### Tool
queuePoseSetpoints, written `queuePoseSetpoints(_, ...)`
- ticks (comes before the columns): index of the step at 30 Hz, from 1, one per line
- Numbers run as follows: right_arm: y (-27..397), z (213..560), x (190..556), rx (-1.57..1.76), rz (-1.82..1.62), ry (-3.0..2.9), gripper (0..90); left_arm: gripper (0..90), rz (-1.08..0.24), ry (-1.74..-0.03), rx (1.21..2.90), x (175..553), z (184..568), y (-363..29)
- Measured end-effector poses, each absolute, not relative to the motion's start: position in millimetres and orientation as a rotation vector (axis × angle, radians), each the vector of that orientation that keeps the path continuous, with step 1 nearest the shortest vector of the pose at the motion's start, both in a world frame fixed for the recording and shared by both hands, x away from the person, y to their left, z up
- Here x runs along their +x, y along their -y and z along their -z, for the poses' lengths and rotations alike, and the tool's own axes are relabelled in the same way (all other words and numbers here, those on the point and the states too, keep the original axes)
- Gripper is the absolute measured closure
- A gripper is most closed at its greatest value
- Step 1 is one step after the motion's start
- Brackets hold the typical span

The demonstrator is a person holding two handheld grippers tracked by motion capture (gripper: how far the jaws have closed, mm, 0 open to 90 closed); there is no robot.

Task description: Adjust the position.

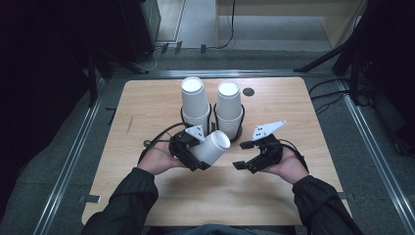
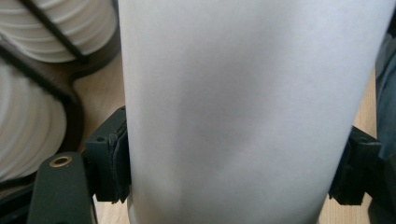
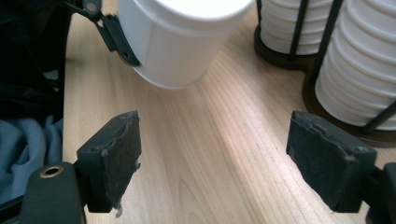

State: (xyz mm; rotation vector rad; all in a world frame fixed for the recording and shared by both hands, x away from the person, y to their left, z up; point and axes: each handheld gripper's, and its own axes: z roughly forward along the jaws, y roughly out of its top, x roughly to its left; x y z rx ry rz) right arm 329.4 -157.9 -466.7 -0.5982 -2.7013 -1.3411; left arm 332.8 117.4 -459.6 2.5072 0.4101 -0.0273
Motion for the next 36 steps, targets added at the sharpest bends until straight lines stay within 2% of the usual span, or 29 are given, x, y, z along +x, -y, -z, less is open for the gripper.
queuePoseSetpoints(14, 151.0, 465.9, 324.5, -0.496, 1.343, 2.711, 17.6, 19.7, 0.106, -0.255, 2.631, 329.7, 475.5, -92.3)
queuePoseSetpoints(26, 121.6, 469.3, 319.5, -0.351, 1.242, 2.772, 16.3, 18.7, 0.158, -0.177, 2.674, 321.8, 484.1, -76.9)
queuePoseSetpoints(28, 118.6, 470.2, 319.5, -0.327, 1.223, 2.762, 22.3, 17.6, 0.160, -0.181, 2.673, 321.1, 484.3, -76.7)
queuePoseSetpoints(33, 118.9, 468.0, 319.8, -0.291, 1.214, 2.745, 24.8, 13.9, 0.134, -0.153, 2.675, 318.2, 484.8, -78.6)
queuePoseSetpoints(36, 120.9, 464.9, 319.8, -0.288, 1.217, 2.736, 24.7, 10.6, 0.152, -0.191, 2.630, 318.7, 482.8, -81.7)
